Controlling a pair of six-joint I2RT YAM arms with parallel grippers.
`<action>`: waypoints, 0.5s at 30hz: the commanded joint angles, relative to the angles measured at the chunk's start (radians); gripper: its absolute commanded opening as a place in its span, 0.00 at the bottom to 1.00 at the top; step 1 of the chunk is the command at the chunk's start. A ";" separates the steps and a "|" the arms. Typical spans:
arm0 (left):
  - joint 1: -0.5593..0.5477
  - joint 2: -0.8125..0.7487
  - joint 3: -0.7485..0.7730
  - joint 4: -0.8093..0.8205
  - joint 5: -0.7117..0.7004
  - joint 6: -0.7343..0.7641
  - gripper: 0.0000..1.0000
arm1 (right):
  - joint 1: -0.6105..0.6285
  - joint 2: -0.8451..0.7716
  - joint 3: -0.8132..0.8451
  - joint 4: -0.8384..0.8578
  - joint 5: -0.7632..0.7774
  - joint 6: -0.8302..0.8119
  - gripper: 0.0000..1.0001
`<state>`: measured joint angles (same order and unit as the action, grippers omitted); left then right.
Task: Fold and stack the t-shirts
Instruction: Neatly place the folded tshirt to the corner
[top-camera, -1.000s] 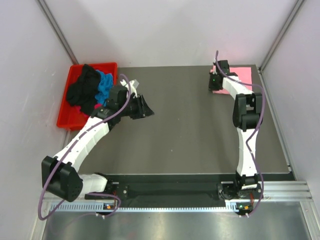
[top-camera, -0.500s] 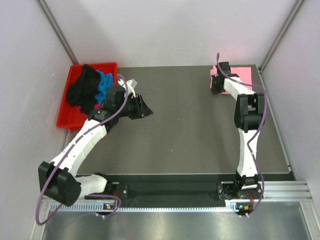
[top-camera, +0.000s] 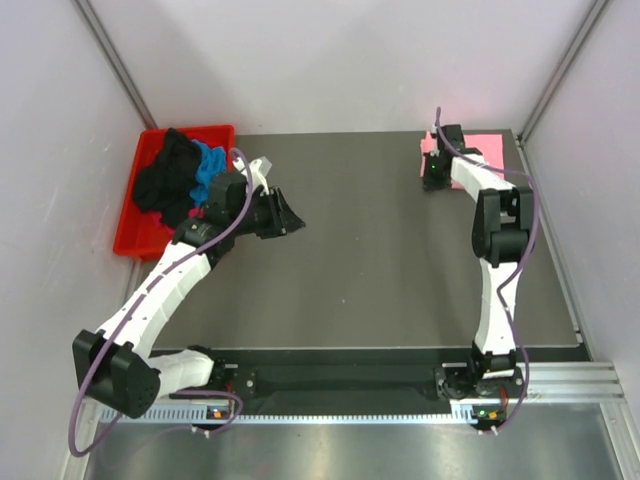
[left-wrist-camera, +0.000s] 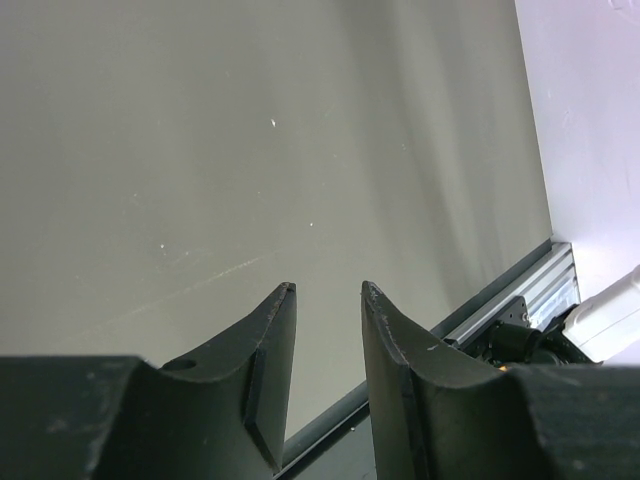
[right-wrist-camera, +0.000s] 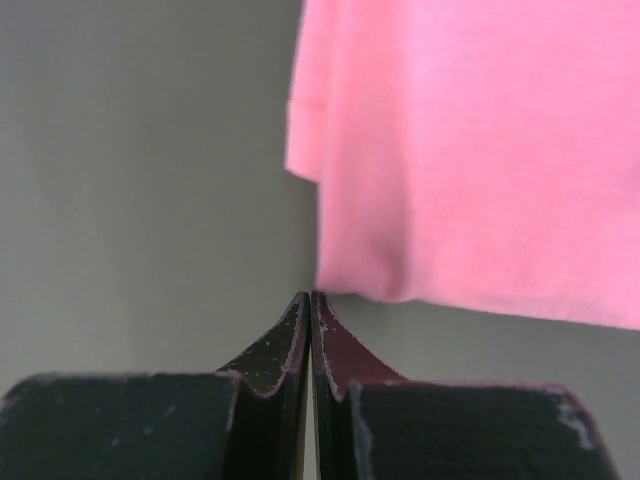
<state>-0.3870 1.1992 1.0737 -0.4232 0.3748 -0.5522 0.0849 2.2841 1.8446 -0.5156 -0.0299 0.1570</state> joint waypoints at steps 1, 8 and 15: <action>-0.004 -0.033 0.008 0.009 -0.010 -0.008 0.38 | -0.002 -0.123 -0.010 0.035 -0.096 0.006 0.00; -0.006 -0.009 0.017 0.015 -0.004 -0.008 0.38 | -0.028 -0.164 -0.002 0.109 -0.093 0.095 0.01; -0.006 0.008 0.025 0.018 -0.011 -0.002 0.38 | -0.108 -0.098 0.021 0.144 -0.217 0.150 0.00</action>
<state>-0.3870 1.2026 1.0737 -0.4232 0.3721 -0.5549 0.0277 2.1712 1.8210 -0.4335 -0.1646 0.2653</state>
